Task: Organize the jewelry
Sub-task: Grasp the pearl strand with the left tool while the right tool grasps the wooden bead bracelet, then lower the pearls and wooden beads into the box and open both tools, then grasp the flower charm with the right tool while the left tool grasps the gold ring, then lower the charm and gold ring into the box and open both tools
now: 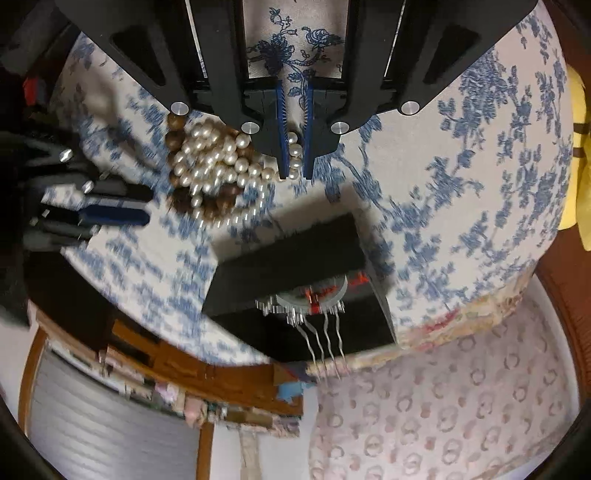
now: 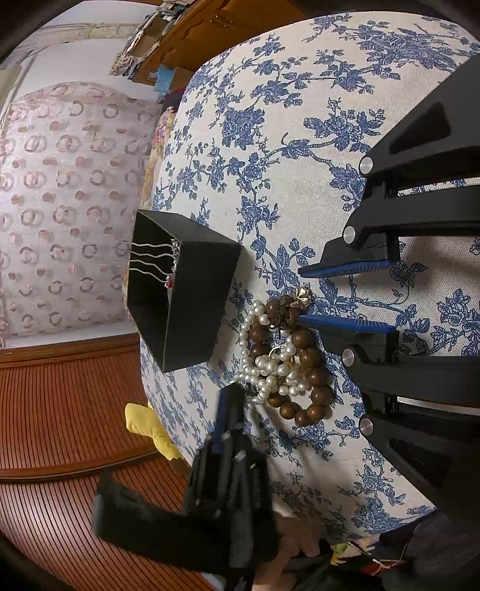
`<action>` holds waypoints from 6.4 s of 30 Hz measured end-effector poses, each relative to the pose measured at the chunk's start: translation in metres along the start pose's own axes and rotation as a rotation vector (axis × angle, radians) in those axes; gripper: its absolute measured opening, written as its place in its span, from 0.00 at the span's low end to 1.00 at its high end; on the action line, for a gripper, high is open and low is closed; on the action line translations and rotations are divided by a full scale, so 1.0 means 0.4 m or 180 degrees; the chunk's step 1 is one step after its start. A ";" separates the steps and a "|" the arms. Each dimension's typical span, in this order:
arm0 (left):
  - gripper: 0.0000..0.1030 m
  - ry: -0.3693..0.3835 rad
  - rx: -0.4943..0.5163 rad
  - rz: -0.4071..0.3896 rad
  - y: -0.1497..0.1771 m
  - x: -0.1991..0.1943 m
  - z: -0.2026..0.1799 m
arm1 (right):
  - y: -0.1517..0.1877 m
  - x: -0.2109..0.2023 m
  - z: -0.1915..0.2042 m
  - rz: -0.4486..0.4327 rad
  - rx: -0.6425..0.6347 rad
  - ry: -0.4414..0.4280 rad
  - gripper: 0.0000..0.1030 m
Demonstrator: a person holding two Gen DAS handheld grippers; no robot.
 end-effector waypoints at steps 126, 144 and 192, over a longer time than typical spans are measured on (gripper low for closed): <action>0.93 -0.0395 -0.0395 -0.0245 -0.021 -0.035 0.076 | -0.012 0.059 0.019 0.0493 -0.0410 0.0002 0.37; 0.52 0.0048 0.0072 0.0055 0.007 0.017 -0.069 | -0.057 0.014 -0.007 0.0230 -0.0396 0.0020 0.16; 0.44 -0.0425 -0.0416 -0.0603 -0.202 -0.041 0.130 | -0.329 0.073 -0.027 -0.0268 -0.0049 0.0037 0.41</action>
Point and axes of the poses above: each gripper's, at about its wrist camera, not at the fingertips, and x roughly the way its jaws point, z to its left, y to its underside, the point moved 7 cm from there along x, roughly the way its jaws point, and after that the axes turned 10 degrees about x, right-handed, at the moved point
